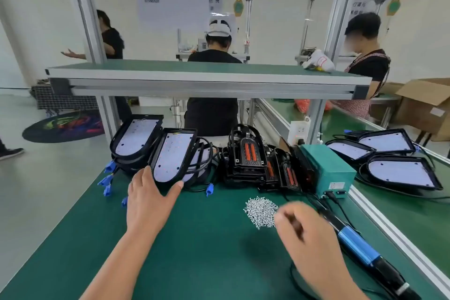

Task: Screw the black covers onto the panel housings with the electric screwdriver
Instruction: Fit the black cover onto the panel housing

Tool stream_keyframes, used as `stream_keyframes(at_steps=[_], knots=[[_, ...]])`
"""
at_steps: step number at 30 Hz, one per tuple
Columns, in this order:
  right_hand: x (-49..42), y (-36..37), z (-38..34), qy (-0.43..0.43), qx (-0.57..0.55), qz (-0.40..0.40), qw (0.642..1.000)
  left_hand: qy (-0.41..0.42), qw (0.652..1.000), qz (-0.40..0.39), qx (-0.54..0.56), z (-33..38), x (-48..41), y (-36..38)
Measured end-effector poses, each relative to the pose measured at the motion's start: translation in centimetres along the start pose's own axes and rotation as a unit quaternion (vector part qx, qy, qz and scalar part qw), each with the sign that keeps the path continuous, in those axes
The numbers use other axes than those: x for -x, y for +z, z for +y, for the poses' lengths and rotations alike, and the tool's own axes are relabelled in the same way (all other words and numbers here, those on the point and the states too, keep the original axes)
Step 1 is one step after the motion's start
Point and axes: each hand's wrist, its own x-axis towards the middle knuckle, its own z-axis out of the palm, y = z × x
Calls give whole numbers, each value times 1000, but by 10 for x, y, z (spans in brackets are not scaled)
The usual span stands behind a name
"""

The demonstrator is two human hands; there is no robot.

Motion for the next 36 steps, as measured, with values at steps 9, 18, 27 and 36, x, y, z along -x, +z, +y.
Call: stream_keyframes(at_steps=[9,18,27,36], knots=[[-190,71,-9,40,215,-68,973,-39,997,-1,69,2,-23,22],[-200,111,5,88,257,-108,956,-41,986,0,161,-5,-27,24],[-190,104,15,103,74,-52,991,13,968,18,248,-2,-7,-8],[-137,57,29,82,-171,-3,982,134,916,-283,252,-20,49,-53]])
